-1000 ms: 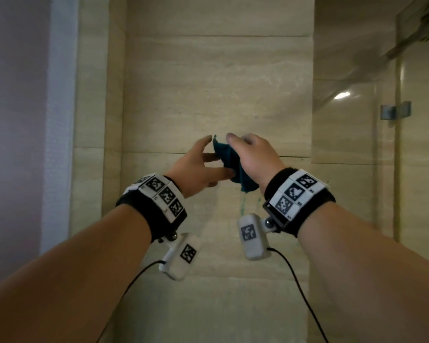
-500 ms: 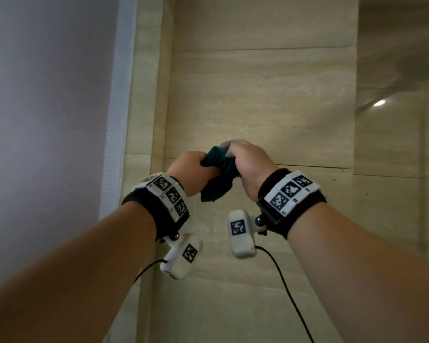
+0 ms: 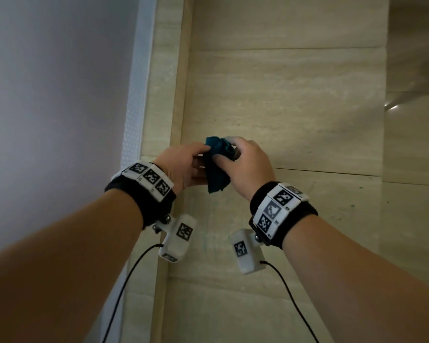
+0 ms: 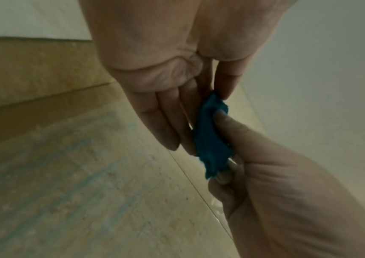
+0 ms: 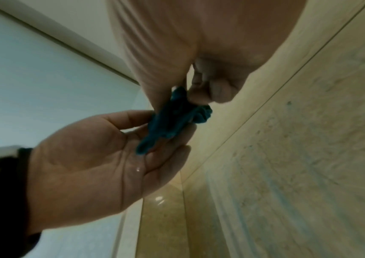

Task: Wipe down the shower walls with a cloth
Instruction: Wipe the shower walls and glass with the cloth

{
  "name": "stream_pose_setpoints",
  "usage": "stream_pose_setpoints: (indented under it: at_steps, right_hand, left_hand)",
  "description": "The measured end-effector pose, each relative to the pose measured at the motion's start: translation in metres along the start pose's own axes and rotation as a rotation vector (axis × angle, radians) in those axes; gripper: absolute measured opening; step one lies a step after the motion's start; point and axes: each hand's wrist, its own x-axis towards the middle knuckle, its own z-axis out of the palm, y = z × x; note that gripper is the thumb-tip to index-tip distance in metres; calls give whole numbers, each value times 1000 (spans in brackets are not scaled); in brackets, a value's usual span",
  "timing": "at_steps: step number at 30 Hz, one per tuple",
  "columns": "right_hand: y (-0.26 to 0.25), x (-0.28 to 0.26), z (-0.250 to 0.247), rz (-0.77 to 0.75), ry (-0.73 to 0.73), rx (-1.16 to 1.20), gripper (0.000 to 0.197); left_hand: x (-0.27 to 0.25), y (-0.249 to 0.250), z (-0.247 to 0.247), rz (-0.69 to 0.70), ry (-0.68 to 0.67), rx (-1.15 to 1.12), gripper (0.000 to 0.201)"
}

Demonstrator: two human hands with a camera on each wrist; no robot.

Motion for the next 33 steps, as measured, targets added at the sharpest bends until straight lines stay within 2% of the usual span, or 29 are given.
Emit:
stream_pose_setpoints:
  at_steps: [3,7,10,13,15,18,20,25,29,33]
  right_hand:
    - [3,6,9,-32,66,-31,29]
    - [0,17,25,-39,97,-53,31]
    - [-7,31,34,-73,104,-85,43]
    - [-12,53,55,-168,-23,-272,35]
    - [-12,62,65,-201,-118,-401,27]
    - [-3,63,61,-189,-190,-464,31]
    - [9,60,48,-192,-149,-468,36]
    - [52,51,-12,-111,48,-457,38]
    - [94,33,-74,-8,226,-400,35]
    - [142,4,-138,162,337,-414,35]
  left_hand:
    - [6,1,-2,30,10,100,27]
    - [25,-4,-7,186,78,395,25]
    - [32,-9,-11,334,223,562,61]
    - [41,-16,-15,473,245,667,55]
    - [46,-22,-18,465,241,697,58]
    - [55,-34,-20,415,247,779,65]
    - [57,-43,-14,426,215,889,66]
    - [62,-58,10,592,131,1158,78]
    - [67,-64,21,579,118,1222,84]
    - [69,-67,23,541,127,1224,87]
